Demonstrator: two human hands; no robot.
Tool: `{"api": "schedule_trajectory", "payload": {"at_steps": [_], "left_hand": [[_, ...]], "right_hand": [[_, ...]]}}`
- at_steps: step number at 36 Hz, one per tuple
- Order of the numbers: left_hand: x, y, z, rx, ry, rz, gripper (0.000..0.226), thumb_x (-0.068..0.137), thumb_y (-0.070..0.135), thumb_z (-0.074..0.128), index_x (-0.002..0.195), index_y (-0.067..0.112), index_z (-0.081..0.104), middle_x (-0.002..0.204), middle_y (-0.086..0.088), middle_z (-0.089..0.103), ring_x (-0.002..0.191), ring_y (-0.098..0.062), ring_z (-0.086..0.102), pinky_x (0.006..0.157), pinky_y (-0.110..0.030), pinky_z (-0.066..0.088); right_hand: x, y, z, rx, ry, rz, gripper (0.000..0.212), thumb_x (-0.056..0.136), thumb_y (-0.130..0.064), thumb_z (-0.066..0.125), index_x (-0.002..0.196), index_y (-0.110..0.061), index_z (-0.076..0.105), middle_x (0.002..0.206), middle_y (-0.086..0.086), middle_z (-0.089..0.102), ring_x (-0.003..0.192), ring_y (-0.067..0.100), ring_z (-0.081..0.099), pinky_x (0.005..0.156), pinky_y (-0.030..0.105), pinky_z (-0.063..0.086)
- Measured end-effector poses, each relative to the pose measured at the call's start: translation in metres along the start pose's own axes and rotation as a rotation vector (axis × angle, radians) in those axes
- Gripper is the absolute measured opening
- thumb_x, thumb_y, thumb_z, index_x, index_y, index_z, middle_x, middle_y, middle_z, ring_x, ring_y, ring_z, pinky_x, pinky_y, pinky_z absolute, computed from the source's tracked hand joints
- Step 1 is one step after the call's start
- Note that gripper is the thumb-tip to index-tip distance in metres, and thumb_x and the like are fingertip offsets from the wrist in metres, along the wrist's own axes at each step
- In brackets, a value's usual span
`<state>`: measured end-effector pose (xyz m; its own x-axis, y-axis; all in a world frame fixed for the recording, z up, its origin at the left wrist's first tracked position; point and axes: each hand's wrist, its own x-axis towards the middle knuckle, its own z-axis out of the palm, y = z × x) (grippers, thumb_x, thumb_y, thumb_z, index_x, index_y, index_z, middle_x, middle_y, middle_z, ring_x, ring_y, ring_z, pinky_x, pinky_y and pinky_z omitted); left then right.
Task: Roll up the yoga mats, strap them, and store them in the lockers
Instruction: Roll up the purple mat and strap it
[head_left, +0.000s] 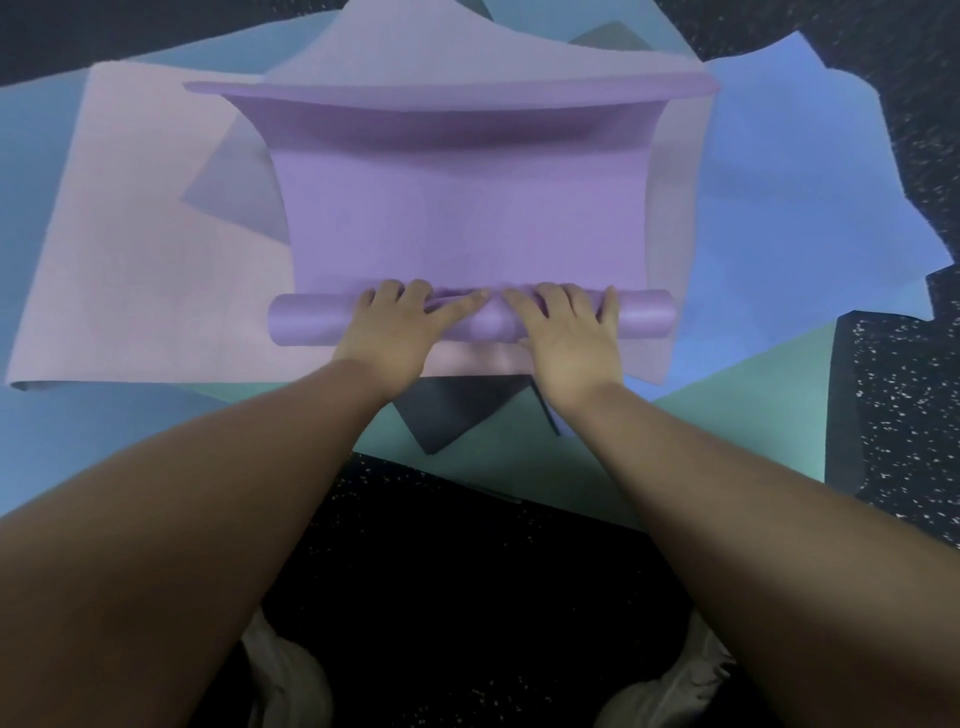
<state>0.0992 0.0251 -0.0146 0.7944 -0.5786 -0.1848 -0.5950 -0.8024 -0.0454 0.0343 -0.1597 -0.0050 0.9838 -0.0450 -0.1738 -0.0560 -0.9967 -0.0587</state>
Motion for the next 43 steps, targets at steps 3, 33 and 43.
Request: {"api": "schedule_trajectory", "payload": {"at_steps": [3,33,43], "left_hand": [[-0.008,0.0,-0.002,-0.075,-0.013,0.01,0.08,0.094,0.008,0.042,0.149,0.05,0.002,0.121,-0.006,0.043,0.109,-0.031,0.042,0.097,-0.04,0.034],[-0.086,0.043,0.001,-0.106,-0.331,0.149,0.071,0.09,0.009,0.039,0.15,0.04,0.016,0.14,-0.009,0.04,0.126,-0.03,0.041,0.105,-0.041,0.031],[-0.126,0.09,0.033,-0.023,-0.144,0.117,0.071,0.065,0.027,0.05,0.134,0.01,0.05,0.132,-0.02,0.056,0.125,-0.038,0.053,0.095,-0.059,0.044]], "right_hand": [[-0.005,0.001,-0.001,0.009,-0.012,-0.027,0.069,0.092,-0.005,0.045,0.153,-0.027,0.02,0.147,0.004,0.033,0.136,0.028,0.027,0.115,0.059,0.001],[-0.088,0.008,-0.003,0.033,-0.38,-0.069,0.05,0.103,-0.035,0.039,0.151,-0.028,0.025,0.149,0.006,0.041,0.133,0.025,0.041,0.104,0.042,0.032],[-0.09,-0.006,0.016,0.03,-0.298,0.085,0.051,0.103,-0.032,0.037,0.151,-0.03,0.022,0.146,0.004,0.043,0.133,0.024,0.04,0.107,0.039,0.028]]}}
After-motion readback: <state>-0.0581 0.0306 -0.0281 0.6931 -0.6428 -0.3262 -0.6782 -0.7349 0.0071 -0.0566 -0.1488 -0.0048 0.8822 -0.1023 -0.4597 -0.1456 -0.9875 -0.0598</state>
